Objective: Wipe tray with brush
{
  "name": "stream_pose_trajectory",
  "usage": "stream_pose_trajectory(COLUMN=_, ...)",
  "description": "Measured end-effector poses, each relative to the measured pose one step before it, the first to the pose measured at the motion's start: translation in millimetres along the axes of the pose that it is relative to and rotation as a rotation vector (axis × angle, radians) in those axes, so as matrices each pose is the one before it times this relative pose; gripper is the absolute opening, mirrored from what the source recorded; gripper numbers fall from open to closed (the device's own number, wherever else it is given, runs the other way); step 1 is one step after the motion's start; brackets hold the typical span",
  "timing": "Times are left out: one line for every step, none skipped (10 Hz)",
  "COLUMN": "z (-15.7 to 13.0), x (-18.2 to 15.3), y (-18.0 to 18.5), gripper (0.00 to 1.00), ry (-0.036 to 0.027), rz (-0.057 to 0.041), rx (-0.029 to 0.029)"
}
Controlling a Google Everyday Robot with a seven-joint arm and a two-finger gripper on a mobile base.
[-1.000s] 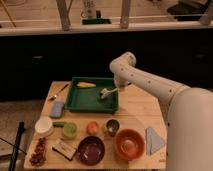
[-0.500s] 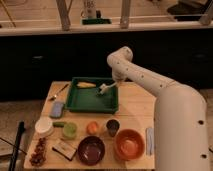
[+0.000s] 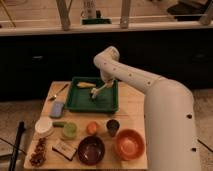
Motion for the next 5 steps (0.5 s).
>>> stream_pose_trajectory(z=-0.46, x=-6.37, y=10.30, gripper=0.00, ry=0.00203, rz=-0.04902, rx=-0.01295)
stream_pose_trajectory(z=-1.46, x=-3.81, y=10.34, gripper=0.00, ry=0.00126, rz=-0.02718, rx=-0.00961)
stream_pose_trajectory(z=-1.43, x=0.24, y=11.29, gripper=0.00, ry=0.00272, rz=-0.01314, rx=-0.00926)
stream_pose_trajectory(z=-0.69, x=4.81, y=10.57, gripper=0.00, ry=0.00476, rz=-0.00143, rx=-0.00889)
stream_pose_trajectory(z=1.10, x=9.20, y=8.95, gripper=0.00, ry=0.00528, rz=0.01004, rx=-0.00795)
